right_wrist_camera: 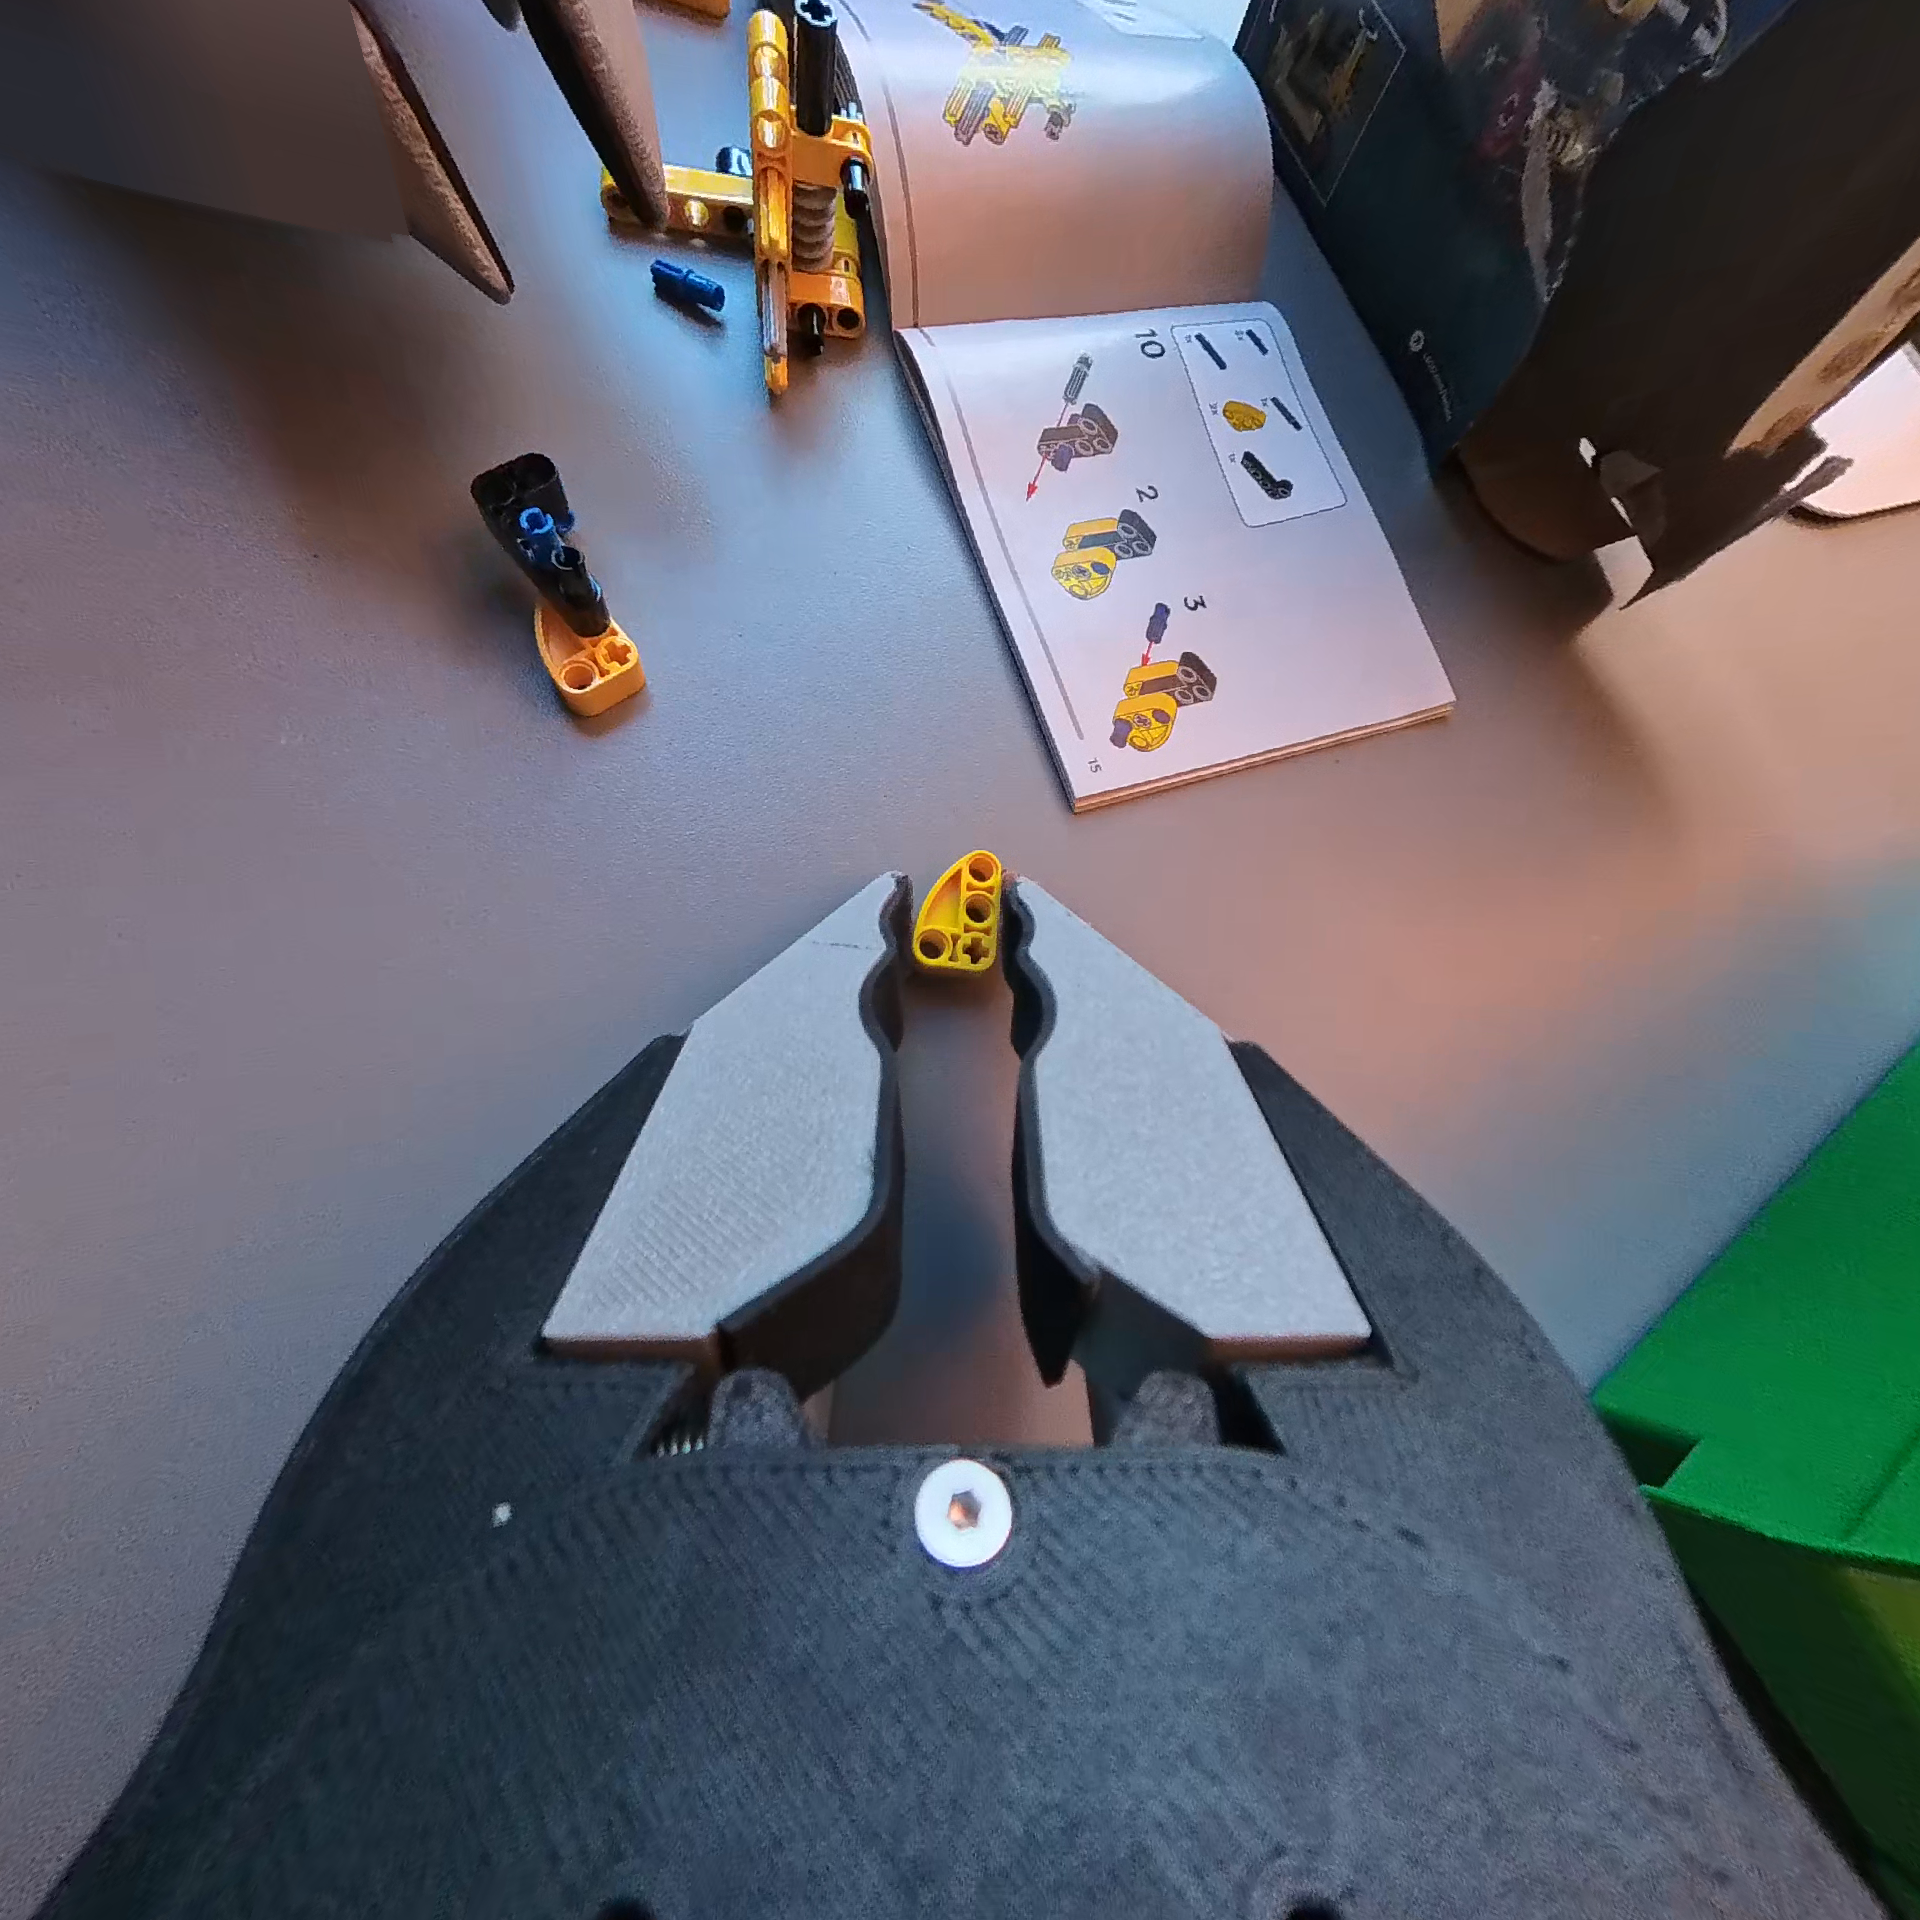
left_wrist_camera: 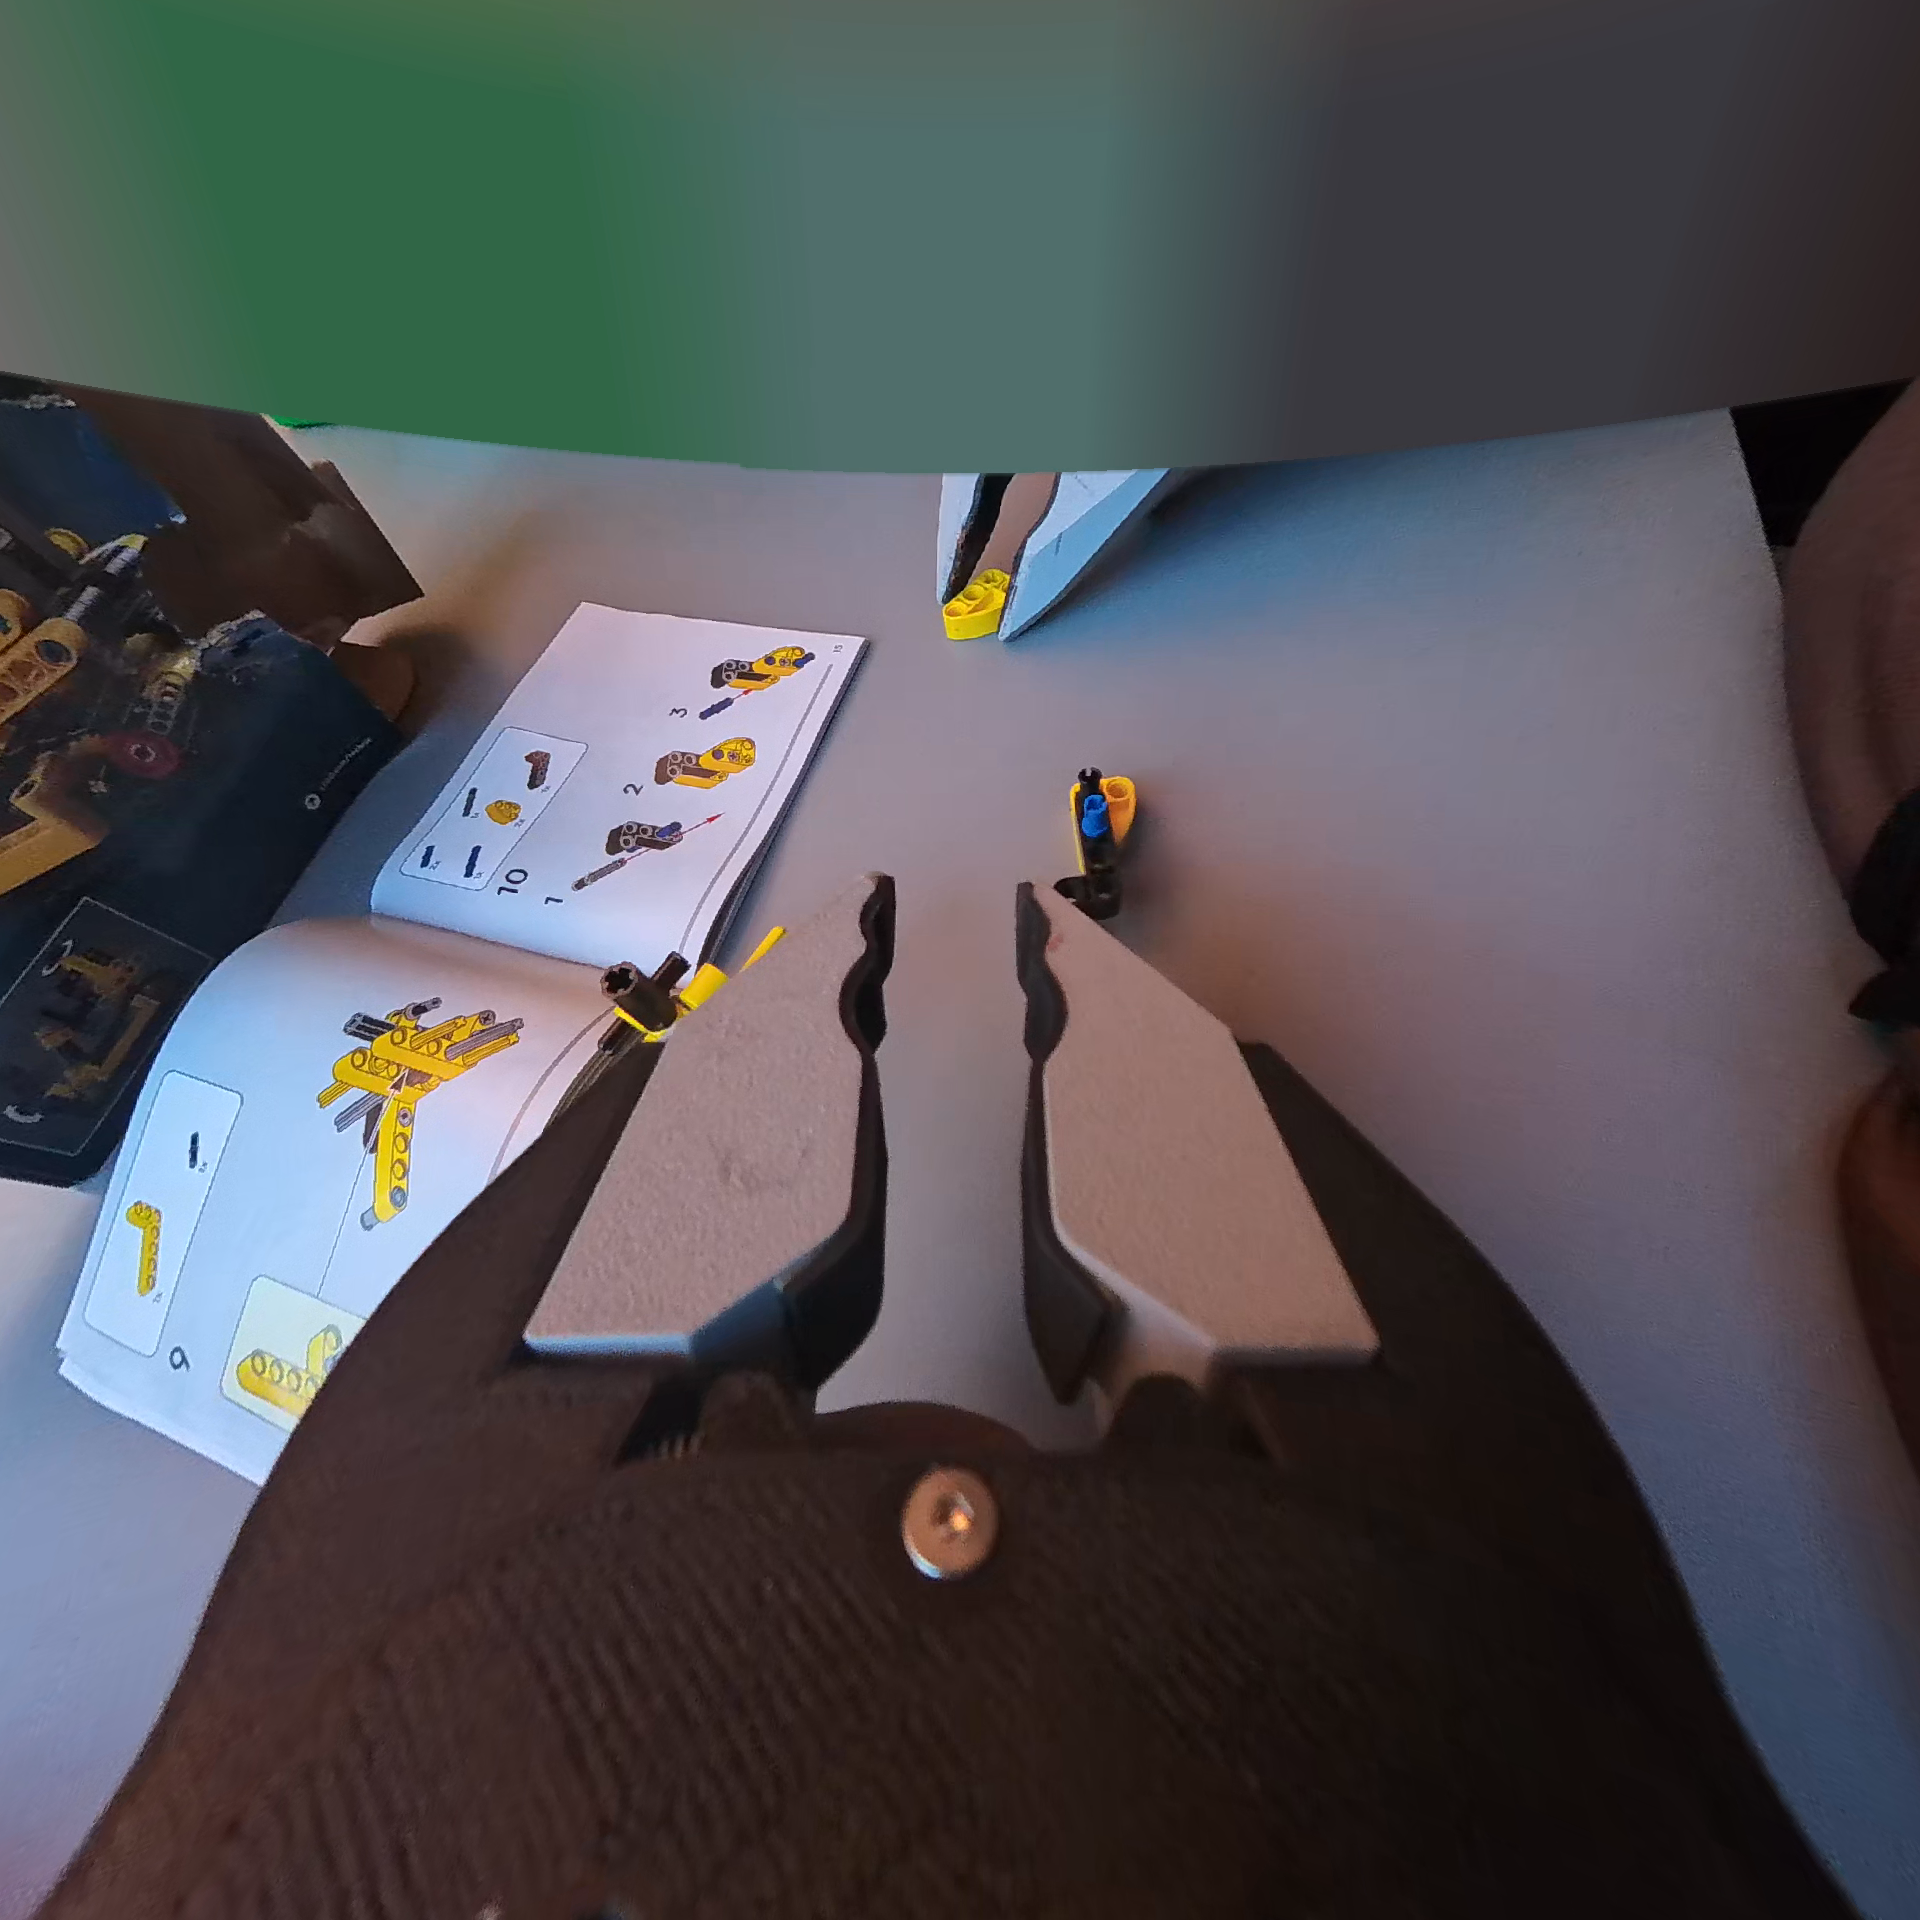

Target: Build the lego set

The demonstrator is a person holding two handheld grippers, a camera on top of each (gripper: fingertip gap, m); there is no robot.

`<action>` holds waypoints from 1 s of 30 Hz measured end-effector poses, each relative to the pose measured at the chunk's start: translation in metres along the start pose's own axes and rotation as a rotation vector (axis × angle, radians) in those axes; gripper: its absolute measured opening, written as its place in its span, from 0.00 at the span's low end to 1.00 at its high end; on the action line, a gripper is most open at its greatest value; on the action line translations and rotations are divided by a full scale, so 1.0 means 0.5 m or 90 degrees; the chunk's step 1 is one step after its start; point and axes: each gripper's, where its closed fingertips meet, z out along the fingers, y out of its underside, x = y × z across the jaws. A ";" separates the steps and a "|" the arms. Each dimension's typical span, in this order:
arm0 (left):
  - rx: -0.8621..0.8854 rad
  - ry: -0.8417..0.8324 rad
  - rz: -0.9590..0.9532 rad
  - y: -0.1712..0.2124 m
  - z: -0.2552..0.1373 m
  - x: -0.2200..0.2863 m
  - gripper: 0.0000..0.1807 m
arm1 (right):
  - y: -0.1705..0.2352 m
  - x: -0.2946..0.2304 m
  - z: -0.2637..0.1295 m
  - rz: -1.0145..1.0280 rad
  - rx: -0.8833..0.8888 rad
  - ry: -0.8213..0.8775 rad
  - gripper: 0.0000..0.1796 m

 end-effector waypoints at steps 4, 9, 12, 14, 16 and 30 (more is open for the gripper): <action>-0.001 0.007 0.009 0.000 0.001 0.006 0.11 | 0.000 0.001 0.000 0.000 0.000 0.003 0.08; -0.009 0.016 0.034 0.003 0.003 0.018 0.11 | -0.001 0.001 -0.001 -0.005 0.003 0.007 0.11; -0.009 0.015 0.037 0.003 0.003 0.018 0.11 | -0.003 -0.001 -0.001 -0.016 0.005 0.010 0.12; -0.008 0.015 0.035 0.003 0.003 0.017 0.11 | -0.003 -0.001 -0.001 -0.016 0.005 0.010 0.12; -0.007 0.015 0.032 0.002 0.003 0.017 0.11 | -0.003 0.000 -0.001 -0.014 0.006 0.011 0.13; -0.006 0.013 0.034 0.002 0.003 0.016 0.11 | -0.007 -0.001 -0.003 -0.025 0.013 0.020 0.14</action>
